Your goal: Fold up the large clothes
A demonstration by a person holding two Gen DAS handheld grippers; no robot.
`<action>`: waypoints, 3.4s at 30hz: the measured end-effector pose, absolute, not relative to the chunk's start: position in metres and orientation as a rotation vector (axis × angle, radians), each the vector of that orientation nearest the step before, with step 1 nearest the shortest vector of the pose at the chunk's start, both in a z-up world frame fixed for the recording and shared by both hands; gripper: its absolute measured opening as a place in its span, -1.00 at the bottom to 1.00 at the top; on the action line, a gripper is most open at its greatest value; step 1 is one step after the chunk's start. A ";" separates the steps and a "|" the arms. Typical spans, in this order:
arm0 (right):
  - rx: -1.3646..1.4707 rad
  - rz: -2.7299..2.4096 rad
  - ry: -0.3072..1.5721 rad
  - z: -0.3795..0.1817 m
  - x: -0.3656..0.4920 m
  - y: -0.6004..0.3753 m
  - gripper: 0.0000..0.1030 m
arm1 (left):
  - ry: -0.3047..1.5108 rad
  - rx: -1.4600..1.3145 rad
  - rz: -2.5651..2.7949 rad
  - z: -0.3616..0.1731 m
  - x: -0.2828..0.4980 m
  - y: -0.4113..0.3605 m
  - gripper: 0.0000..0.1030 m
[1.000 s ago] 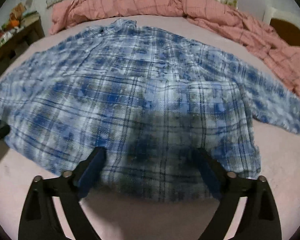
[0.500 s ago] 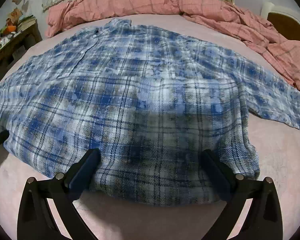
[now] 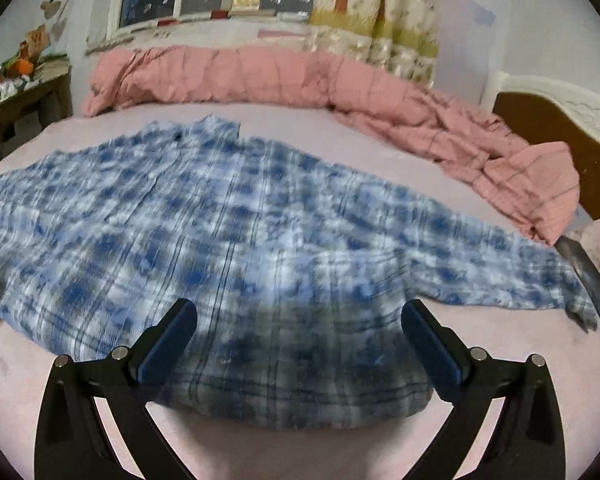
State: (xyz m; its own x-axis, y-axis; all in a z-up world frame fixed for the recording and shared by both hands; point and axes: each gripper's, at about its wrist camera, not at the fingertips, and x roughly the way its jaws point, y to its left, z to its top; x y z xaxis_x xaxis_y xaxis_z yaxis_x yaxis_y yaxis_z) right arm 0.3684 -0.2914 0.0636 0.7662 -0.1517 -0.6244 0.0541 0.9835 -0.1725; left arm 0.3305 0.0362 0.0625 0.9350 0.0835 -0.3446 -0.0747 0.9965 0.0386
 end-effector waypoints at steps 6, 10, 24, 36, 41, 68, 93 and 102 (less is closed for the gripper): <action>-0.105 -0.100 0.619 0.076 0.361 -0.297 1.00 | 0.309 0.014 0.045 0.064 0.326 0.033 0.99; -0.104 -0.111 0.610 0.077 0.361 -0.298 1.00 | 0.317 -0.004 0.053 0.064 0.325 0.035 0.99; 0.019 -0.199 0.597 0.088 0.360 -0.362 1.00 | 0.404 -0.102 0.031 0.051 0.340 0.053 0.99; 0.184 -0.576 0.612 0.099 0.347 -0.585 0.96 | 0.389 -0.037 0.039 0.052 0.337 0.041 0.99; 0.561 -0.483 0.606 0.055 0.326 -0.675 0.84 | 0.374 0.005 0.057 0.053 0.334 0.033 0.99; 0.673 -0.307 0.730 0.014 0.388 -0.648 -0.91 | 0.368 0.146 0.071 0.051 0.335 0.008 0.99; 0.147 -0.035 0.832 0.043 0.454 -0.258 -0.32 | 0.412 0.113 0.063 0.048 0.339 0.016 0.99; 0.488 -0.381 0.629 0.079 0.387 -0.321 0.58 | 0.419 0.105 0.064 0.048 0.339 0.016 0.99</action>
